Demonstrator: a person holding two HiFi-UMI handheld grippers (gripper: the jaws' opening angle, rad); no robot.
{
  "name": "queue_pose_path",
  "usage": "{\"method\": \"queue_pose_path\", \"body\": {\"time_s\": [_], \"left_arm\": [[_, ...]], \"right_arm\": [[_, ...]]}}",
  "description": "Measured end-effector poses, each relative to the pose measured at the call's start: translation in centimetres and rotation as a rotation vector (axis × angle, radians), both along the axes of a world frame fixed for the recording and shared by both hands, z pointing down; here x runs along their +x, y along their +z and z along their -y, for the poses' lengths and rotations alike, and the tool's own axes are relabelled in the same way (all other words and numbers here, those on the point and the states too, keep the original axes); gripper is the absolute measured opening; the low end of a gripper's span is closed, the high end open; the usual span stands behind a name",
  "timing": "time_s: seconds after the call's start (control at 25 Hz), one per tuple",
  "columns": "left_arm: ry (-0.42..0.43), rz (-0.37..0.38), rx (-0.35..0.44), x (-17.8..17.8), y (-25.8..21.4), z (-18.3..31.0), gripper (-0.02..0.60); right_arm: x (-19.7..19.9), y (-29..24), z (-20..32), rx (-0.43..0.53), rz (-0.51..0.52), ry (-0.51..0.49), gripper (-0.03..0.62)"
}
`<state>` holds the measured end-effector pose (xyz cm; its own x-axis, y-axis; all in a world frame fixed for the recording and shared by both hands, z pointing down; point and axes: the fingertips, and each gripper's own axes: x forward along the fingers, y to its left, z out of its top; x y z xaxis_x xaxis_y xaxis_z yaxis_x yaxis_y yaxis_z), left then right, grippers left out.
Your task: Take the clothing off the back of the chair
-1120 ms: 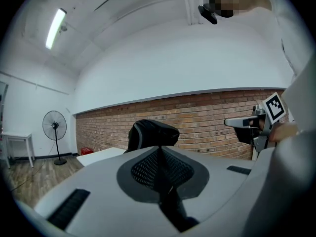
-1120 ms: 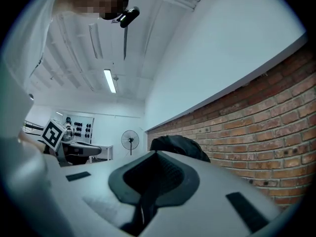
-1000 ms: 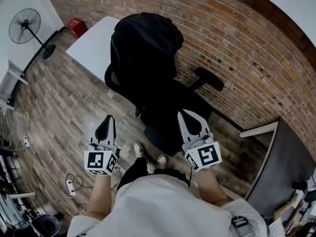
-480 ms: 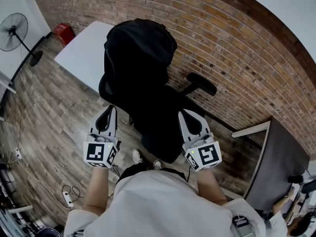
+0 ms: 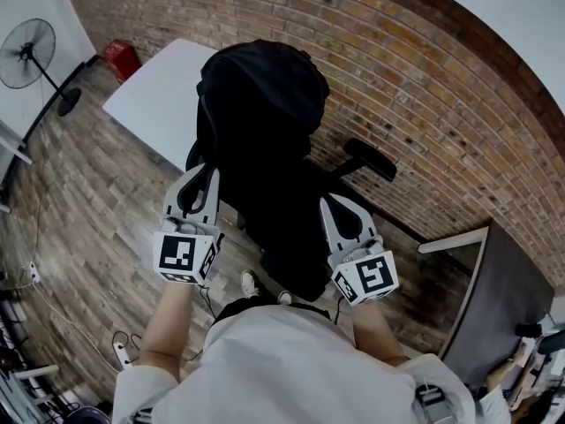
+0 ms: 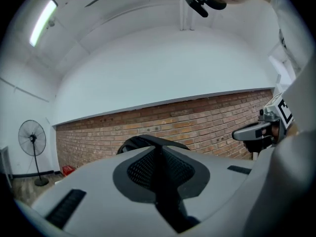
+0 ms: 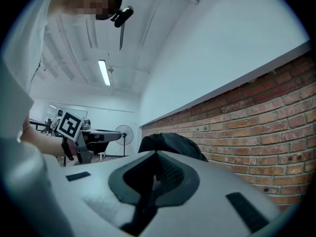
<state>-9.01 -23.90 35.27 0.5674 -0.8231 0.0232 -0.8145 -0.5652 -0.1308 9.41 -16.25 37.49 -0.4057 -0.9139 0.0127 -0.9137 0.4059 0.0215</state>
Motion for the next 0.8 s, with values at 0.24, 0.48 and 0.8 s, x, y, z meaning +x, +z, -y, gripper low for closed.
{"method": "queue_pose_path", "body": {"time_s": [0.24, 0.48, 0.8], "left_arm": [[0.060, 0.096, 0.061, 2.2, -2.7, 3.8, 0.139], [0.139, 0.283, 0.098, 5.3, -4.7, 8.1, 0.258], [0.203, 0.522, 0.093, 8.5, -3.7, 12.6, 0.343]], "right_arm": [[0.5, 0.2, 0.4, -0.011, 0.006, 0.018, 0.020], [1.4, 0.1, 0.3, -0.011, 0.011, 0.043, 0.020], [2.7, 0.1, 0.3, -0.005, 0.029, 0.078, 0.020]]}}
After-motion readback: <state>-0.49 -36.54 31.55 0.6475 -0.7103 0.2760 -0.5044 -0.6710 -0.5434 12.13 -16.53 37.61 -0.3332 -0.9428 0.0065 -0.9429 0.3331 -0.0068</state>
